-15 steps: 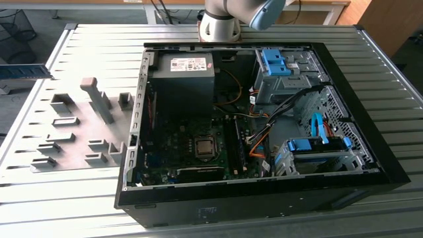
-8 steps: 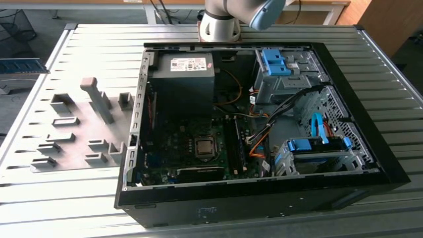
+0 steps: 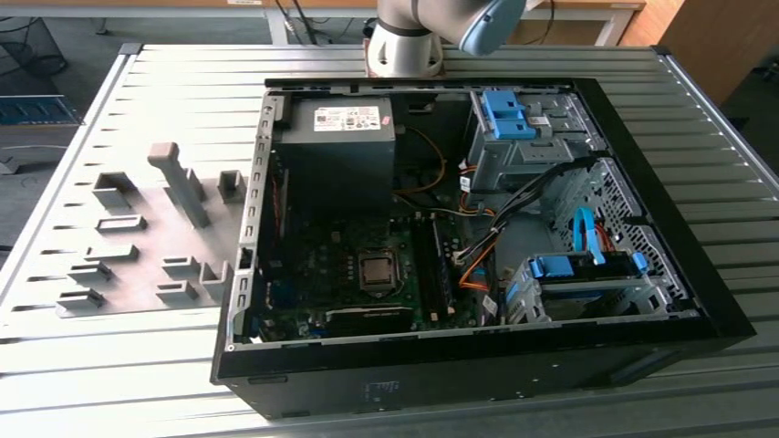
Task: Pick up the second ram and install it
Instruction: 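Pick up the second ram and move it above second insertion slot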
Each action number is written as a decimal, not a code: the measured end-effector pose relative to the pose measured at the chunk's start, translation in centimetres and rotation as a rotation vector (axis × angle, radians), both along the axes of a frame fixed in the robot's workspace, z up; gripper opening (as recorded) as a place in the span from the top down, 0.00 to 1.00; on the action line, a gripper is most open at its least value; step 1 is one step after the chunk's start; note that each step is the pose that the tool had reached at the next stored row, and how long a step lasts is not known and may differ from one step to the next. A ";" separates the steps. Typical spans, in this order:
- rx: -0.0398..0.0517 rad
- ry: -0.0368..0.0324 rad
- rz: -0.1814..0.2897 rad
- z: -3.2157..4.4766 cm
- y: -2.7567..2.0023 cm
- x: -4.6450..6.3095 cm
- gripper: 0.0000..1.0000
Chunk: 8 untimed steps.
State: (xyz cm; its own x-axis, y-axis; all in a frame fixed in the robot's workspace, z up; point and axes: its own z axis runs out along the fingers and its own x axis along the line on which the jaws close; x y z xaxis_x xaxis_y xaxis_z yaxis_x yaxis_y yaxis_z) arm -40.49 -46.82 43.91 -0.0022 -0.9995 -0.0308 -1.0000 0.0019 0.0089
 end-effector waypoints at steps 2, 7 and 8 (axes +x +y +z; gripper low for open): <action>0.0000 0.0000 0.000 0.26 0.00 0.0 0.86; 0.0000 0.0000 0.000 0.95 0.00 0.0 0.86; 0.0000 0.0000 0.000 1.08 0.00 0.0 0.86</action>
